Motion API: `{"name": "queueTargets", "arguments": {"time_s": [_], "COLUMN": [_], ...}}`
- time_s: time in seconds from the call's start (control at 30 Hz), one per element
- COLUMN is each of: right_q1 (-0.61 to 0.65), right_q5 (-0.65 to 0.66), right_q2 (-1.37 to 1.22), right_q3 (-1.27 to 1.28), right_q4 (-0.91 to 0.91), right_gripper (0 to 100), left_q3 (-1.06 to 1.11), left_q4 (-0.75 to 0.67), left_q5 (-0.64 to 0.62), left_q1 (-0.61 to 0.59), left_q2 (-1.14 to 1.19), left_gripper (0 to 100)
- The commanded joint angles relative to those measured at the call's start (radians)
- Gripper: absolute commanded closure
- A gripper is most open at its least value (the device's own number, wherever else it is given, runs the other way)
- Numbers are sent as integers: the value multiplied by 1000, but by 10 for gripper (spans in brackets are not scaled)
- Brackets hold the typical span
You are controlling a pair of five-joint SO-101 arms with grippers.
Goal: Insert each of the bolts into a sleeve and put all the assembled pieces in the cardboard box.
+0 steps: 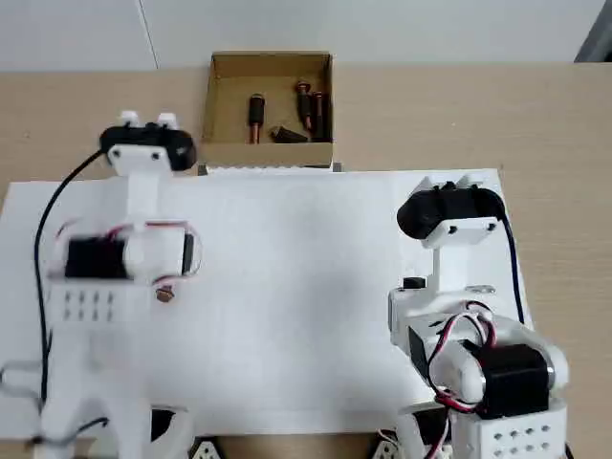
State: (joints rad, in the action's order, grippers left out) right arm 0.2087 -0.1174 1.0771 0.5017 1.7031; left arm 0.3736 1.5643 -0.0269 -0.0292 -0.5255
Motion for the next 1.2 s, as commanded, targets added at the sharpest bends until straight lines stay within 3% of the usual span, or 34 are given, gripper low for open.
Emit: {"name": "queueTargets", "arguments": {"time_s": [0.0, 0.07, 0.33, 0.67, 0.9, 1.17], "right_q1": [-12, -12, -12, -12, -12, -10], "right_q5": [-6, -8, -54, -63, -63, -63], "right_q2": [8, 8, 8, 8, 8, 8], "right_q3": [-3, -3, -3, -3, -3, -3], "right_q4": [-10, -10, -10, -10, -10, -24], "right_gripper": [996, 996, 996, 996, 996, 996], "left_q3": [-124, -151, -200, -196, -194, -202], "left_q4": [40, 66, 80, 104, 80, 31], "left_q5": [141, 216, 301, 367, 388, 387], "left_q1": [-6, -14, -175, -184, -183, -186], "left_q2": [158, 227, 407, 456, 460, 620], "left_gripper": [994, 994, 992, 860, 852, 855]}}
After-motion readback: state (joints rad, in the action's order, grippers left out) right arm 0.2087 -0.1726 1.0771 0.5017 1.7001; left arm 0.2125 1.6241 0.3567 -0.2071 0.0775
